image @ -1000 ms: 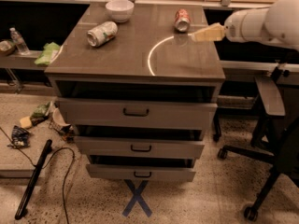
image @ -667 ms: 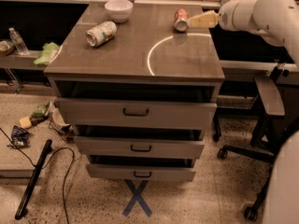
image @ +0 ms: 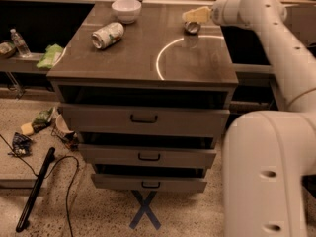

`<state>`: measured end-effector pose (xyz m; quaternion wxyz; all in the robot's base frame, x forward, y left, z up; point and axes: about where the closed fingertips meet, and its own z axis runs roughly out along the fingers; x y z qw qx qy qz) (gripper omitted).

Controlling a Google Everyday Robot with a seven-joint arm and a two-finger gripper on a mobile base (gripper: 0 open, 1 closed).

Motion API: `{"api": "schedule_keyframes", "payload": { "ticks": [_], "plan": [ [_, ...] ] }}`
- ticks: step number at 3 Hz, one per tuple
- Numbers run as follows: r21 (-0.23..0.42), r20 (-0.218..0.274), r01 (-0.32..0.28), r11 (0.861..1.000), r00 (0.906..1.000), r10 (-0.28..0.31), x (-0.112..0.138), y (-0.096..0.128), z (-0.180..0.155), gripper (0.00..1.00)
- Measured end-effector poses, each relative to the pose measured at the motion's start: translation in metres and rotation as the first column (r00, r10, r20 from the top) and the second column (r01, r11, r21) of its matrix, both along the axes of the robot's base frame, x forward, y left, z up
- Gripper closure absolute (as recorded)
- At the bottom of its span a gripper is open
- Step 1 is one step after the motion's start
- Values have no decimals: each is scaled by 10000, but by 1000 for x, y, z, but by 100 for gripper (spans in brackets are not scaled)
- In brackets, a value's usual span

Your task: Move coke can near 7up can

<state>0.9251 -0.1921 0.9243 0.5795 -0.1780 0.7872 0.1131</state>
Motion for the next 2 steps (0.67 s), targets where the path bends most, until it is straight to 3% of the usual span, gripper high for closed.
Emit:
{"api": "schedule_keyframes", "payload": {
  "ticks": [2],
  "plan": [
    [368,-788,728,9967,9944,-697,47,30,-42,3]
  ]
}}
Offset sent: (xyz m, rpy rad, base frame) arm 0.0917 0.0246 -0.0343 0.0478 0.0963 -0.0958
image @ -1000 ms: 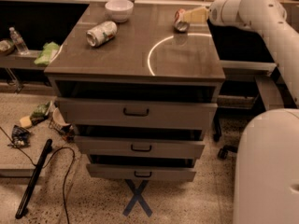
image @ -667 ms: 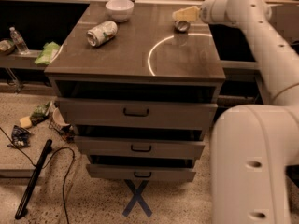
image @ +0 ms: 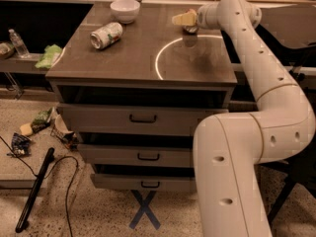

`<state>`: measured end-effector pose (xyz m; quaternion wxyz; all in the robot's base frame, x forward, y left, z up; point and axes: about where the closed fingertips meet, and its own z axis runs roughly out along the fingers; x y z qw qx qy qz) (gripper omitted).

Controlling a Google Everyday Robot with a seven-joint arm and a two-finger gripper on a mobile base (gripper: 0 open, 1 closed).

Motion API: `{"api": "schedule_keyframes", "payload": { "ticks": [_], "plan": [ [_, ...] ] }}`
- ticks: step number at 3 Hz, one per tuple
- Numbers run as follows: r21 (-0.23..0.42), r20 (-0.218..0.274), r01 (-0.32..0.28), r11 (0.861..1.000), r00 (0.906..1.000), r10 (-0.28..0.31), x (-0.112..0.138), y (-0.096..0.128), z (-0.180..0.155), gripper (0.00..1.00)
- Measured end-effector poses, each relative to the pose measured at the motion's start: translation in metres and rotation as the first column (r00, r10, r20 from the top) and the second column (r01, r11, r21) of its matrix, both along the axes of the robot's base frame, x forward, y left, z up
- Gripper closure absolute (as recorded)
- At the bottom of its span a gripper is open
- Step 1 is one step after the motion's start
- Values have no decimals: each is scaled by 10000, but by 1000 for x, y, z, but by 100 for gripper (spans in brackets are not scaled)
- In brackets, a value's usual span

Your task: Move coke can near 7up can

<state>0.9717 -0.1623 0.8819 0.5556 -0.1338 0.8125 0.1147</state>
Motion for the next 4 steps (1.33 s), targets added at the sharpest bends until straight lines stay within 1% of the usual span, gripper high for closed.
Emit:
{"api": "schedule_keyframes", "payload": {
  "ticks": [1,2,3,4],
  "plan": [
    [158,-149,333,9993,9993,-331,9,1,-11,26],
    [135,-309,366,9992,9989,-362,13,8,-21,49],
    [52,-380,135,9999,9992,-133,11,14,-23,72],
    [-223,-72,-1489,9886,9888,1488,-17,38,14,100]
  ]
}}
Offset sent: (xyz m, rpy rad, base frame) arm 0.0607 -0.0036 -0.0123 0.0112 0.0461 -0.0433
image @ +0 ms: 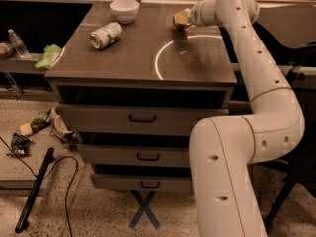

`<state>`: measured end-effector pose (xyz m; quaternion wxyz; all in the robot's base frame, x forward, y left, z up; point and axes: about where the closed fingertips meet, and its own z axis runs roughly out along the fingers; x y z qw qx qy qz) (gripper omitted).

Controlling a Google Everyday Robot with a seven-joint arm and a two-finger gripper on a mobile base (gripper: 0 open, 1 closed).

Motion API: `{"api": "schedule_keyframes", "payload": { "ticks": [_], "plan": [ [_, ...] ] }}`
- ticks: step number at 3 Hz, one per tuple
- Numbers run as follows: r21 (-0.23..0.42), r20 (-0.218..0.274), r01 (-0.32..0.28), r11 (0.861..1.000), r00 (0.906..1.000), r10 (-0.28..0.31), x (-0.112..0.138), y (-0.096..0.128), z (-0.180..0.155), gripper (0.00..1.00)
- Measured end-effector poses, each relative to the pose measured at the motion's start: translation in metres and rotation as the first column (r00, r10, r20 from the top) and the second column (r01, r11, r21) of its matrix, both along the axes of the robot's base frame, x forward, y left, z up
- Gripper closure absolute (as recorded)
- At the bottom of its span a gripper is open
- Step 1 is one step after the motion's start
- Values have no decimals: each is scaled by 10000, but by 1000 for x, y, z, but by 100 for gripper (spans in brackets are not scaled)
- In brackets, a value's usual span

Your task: Move coke can near 7up can

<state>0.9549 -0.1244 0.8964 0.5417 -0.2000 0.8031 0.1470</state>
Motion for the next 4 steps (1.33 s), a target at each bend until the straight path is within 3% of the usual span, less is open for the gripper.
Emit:
{"api": "schedule_keyframes", "payload": {
  "ticks": [1,2,3,4],
  "plan": [
    [-735,256,-1755,9817,9837,1778,-28,29,17,100],
    [-795,196,-1760,9812,9838,1781,-25,34,11,100],
    [-859,-67,-2320,9689,9726,2323,-29,57,-2,100],
    [-266,-574,-3335,9424,9417,3316,-43,95,-23,100]
  ]
}}
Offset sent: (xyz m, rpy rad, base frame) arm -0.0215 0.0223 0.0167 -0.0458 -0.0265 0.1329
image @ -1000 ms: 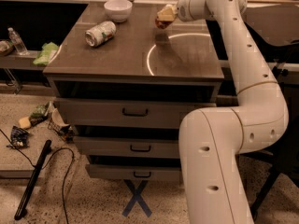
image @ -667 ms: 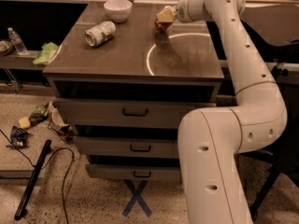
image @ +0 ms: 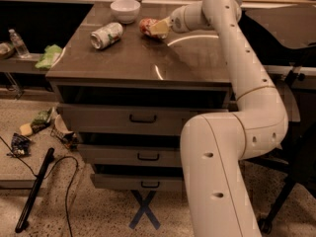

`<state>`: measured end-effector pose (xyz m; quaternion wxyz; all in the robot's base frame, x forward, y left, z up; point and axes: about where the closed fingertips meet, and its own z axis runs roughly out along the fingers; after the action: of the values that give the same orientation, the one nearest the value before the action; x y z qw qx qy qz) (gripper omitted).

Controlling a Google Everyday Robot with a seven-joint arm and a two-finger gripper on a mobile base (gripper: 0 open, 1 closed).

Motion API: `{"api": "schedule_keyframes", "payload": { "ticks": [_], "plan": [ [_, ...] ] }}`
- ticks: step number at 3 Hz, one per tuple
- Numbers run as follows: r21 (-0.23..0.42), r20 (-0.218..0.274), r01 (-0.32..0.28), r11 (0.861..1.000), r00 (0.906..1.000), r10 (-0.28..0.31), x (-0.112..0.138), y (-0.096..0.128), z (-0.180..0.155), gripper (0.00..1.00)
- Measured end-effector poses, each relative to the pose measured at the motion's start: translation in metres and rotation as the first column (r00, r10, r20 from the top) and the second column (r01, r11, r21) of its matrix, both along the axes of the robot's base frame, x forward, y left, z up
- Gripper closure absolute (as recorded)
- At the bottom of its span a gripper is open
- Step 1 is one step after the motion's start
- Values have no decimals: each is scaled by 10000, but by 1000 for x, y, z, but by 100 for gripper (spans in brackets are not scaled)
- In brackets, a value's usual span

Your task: Move coke can near 7up can

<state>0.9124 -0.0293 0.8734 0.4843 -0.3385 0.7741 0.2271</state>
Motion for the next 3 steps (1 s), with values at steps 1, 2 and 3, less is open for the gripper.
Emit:
{"api": "schedule_keyframes", "payload": {
  "ticks": [1,2,3],
  "plan": [
    [300,-416,-1283,9913,9907,1294,-19,46,-12,100],
    [532,-663,-1699,9840,9826,1732,-27,63,-18,77],
    [534,-663,-1699,9840,9826,1733,-27,63,-17,46]
  ]
}}
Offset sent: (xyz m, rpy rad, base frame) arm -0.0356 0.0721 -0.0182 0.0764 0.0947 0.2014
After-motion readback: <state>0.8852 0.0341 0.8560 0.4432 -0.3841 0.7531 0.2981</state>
